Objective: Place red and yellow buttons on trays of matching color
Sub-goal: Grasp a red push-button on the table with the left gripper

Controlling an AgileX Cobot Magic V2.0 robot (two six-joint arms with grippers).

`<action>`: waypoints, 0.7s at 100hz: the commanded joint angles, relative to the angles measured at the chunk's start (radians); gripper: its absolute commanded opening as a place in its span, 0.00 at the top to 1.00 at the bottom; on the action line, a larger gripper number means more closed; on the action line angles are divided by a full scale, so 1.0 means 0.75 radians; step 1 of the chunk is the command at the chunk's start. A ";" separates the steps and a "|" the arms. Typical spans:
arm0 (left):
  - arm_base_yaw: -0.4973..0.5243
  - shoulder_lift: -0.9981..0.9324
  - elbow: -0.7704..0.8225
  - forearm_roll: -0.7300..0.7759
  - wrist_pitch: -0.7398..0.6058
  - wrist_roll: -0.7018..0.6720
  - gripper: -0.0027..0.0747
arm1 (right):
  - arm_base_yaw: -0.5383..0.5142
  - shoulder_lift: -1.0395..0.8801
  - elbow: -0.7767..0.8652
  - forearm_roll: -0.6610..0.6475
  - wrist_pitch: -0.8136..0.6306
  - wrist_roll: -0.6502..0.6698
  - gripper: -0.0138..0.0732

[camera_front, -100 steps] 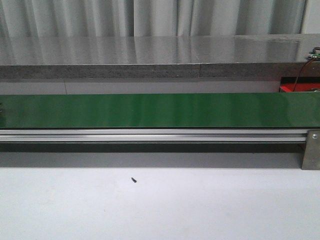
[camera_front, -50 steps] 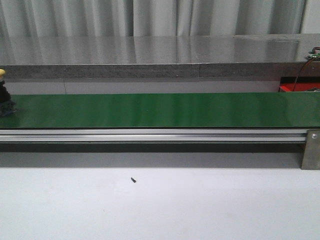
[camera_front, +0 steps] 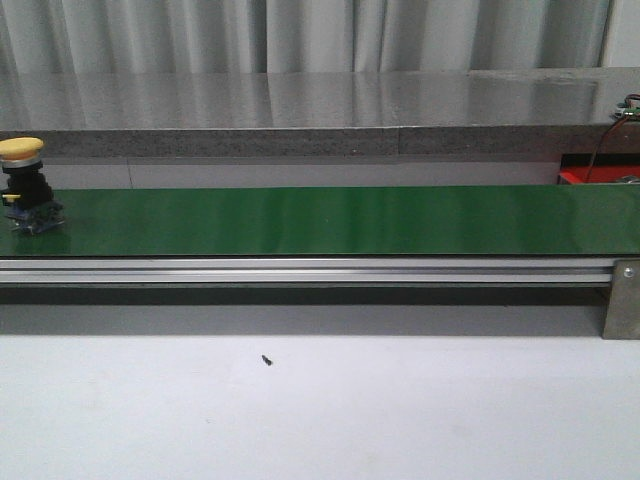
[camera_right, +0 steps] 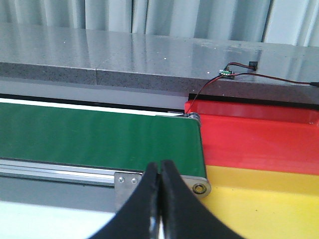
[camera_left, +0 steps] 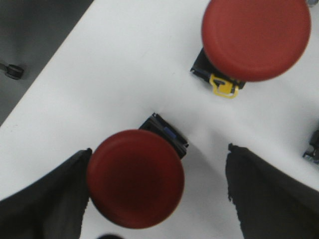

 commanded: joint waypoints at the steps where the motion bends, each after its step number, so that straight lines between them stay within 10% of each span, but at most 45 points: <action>1: -0.008 -0.066 -0.037 -0.009 -0.045 0.000 0.39 | -0.007 -0.023 -0.024 -0.017 -0.104 -0.003 0.92; 36: -0.008 -0.066 -0.043 -0.009 -0.067 0.000 0.70 | -0.007 -0.023 -0.024 -0.017 -0.104 -0.003 0.92; 70: -0.008 -0.192 -0.043 -0.042 0.019 0.000 0.74 | -0.007 -0.023 -0.024 -0.017 -0.104 -0.003 0.92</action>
